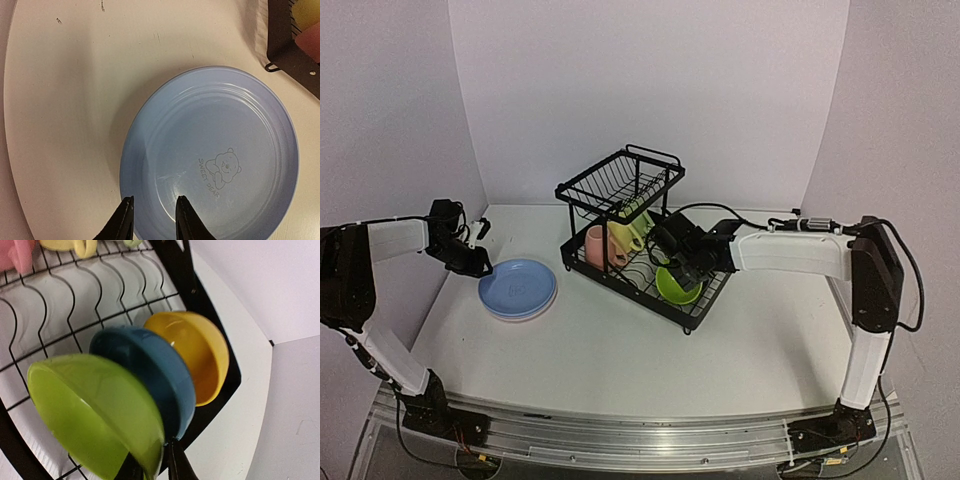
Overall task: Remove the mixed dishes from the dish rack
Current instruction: Pick up the bowl from the dish rack, then place the bowl at the center of the board.
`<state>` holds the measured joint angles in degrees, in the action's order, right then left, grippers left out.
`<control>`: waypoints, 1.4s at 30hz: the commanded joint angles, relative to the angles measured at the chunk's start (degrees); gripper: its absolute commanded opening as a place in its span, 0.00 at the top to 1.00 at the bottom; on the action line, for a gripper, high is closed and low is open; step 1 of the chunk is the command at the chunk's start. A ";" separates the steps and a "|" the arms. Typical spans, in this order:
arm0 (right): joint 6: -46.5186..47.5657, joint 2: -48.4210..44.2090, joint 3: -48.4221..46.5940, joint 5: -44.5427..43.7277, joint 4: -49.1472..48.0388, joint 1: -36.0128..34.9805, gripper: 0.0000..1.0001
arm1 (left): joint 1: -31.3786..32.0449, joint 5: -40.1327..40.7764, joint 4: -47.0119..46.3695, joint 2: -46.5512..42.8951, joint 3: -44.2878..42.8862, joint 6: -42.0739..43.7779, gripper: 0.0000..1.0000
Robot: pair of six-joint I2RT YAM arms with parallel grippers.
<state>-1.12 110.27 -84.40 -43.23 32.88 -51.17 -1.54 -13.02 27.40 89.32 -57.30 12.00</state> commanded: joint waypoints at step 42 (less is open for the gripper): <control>-39.43 -22.99 28.04 41.79 -2.56 46.14 1.00 | 3.55 -8.59 4.77 -1.53 -9.97 -0.56 0.67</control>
<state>-39.25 87.98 -58.01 -0.91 35.35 -5.53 2.05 -20.14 31.13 89.41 -64.53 11.46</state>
